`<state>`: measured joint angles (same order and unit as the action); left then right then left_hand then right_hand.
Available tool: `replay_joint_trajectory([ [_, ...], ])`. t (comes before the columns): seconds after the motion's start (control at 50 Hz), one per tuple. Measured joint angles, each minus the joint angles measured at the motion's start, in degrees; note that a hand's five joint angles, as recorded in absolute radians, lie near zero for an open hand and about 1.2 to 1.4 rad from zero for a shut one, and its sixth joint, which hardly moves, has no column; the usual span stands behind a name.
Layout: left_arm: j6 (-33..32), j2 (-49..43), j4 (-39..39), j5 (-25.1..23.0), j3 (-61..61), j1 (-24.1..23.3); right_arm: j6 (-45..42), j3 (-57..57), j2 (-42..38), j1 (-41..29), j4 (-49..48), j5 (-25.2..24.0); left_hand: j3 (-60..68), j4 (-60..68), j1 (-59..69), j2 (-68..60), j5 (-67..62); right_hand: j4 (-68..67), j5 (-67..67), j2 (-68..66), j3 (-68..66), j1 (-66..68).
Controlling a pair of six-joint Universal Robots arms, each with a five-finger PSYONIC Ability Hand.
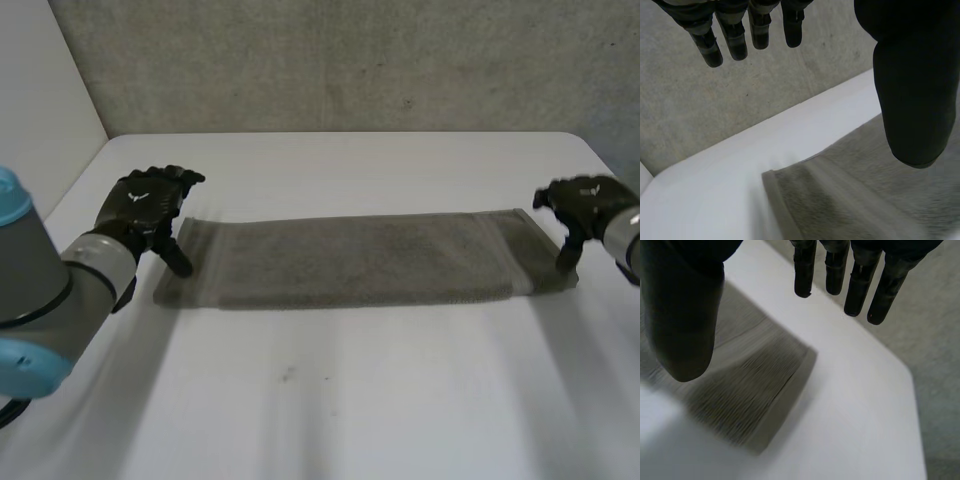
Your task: Fold the towel.
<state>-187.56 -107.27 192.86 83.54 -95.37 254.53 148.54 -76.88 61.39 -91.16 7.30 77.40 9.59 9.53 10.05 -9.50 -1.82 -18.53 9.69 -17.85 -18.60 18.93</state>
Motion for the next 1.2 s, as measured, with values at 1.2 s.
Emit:
replay_joint_trajectory([
  [1.2, 7.4, 6.9, 4.2, 0.7, 3.8, -5.1, -15.7, 9.8, 0.8, -10.8, -6.5, 3.4, 0.0, 0.0, 0.0, 0.0, 0.0, -58.4, 56.9, -57.6, -58.1, 57.2],
])
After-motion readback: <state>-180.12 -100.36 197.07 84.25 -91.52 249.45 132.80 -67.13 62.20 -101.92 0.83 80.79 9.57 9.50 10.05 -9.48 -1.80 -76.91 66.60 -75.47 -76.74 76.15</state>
